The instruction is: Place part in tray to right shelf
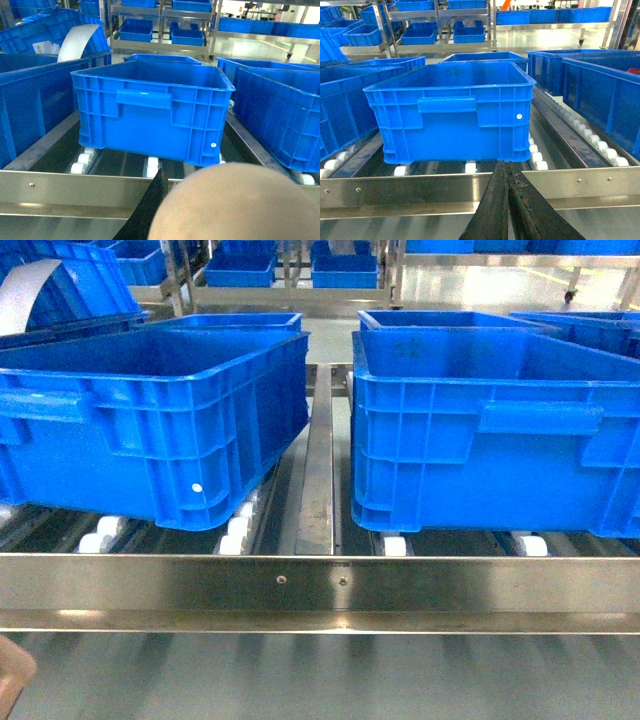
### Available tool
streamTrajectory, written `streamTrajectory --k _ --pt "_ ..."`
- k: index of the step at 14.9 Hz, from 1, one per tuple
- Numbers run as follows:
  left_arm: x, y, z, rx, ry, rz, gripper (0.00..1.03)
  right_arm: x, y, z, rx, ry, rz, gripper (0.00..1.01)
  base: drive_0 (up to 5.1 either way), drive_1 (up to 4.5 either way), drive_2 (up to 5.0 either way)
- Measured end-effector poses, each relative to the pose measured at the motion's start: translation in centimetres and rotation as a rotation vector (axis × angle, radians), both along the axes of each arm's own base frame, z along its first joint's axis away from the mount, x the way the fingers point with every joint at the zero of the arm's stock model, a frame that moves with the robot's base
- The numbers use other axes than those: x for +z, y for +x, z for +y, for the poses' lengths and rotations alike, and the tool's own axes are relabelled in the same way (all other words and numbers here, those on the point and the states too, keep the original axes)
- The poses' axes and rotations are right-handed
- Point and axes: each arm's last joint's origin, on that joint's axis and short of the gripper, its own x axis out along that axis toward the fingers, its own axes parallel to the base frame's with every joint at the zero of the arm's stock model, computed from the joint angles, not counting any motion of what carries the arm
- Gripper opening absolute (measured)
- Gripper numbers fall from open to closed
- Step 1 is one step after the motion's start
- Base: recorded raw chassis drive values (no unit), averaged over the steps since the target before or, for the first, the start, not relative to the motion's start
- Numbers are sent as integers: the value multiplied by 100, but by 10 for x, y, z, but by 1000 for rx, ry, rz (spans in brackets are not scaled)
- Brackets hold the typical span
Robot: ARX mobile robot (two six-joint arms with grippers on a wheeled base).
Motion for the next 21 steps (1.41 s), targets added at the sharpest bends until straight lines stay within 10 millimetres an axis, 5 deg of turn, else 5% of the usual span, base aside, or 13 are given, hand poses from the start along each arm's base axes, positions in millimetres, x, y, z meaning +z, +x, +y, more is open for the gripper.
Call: streamTrajectory --k 5,14,21 --pt "0 0 0 0 0 -2 12 0 0 0 0 0 0 4 0 0 0" --pt "0 0 0 0 0 -2 12 0 0 0 0 0 0 96 0 0 0" --pt "0 0 0 0 0 -2 12 0 0 0 0 0 0 98 0 0 0"
